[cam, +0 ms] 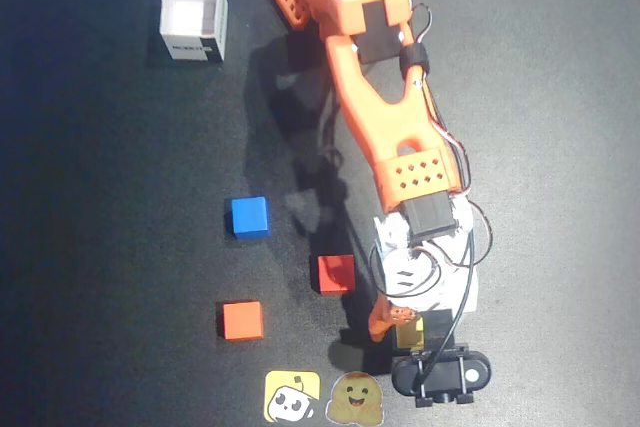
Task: Put the yellow cube on top of the green cube.
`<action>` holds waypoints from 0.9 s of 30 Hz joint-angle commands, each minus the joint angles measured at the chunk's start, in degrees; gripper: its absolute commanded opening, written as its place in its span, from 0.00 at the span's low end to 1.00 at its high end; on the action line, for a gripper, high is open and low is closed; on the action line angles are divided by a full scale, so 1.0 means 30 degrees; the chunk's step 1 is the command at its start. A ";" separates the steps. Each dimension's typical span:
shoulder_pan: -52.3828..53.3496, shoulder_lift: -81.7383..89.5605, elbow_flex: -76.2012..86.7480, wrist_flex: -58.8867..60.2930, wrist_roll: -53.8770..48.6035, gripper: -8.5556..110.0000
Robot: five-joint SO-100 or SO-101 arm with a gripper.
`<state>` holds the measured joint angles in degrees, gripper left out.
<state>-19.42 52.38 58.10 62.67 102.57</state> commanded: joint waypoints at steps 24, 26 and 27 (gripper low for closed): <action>0.0615 2.0215 1.8281 -0.3018 -0.1230 0.11; 0.1113 2.1826 1.9980 -0.3047 -0.1992 0.10; 0.1348 2.2705 2.0830 -0.3047 -0.2314 0.10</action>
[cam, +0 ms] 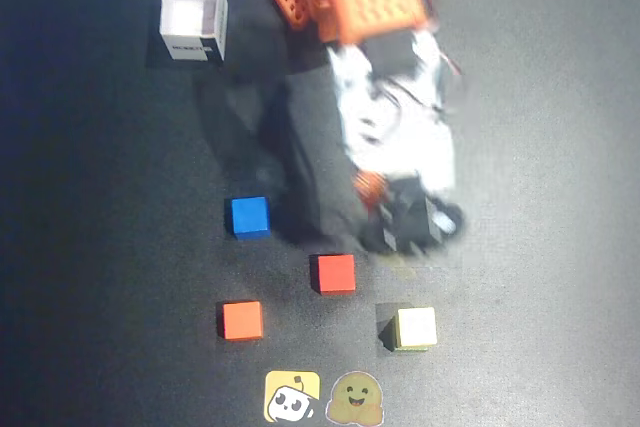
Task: Put the yellow cube on top of the green cube.
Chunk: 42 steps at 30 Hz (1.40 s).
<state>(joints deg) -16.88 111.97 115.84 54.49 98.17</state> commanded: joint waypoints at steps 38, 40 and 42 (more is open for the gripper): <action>0.3252 2.1738 1.6260 0.6035 -0.3428 0.07; 0.3252 2.1738 1.6260 0.6035 -0.3428 0.07; 0.3252 2.1738 1.6260 0.6035 -0.3398 0.07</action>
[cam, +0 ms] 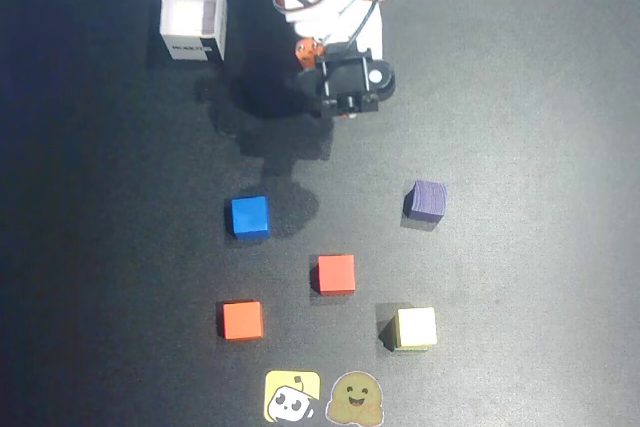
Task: Put the yellow cube on top of the green cube.
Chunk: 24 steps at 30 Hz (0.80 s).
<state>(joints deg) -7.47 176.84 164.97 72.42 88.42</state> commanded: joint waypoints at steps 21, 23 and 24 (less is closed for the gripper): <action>0.0117 0.0117 -0.0117 0.0088 0.0088 0.08; 0.0117 0.0117 -0.0117 0.0088 0.0088 0.08; 0.0117 0.0117 -0.0117 0.0088 0.0088 0.08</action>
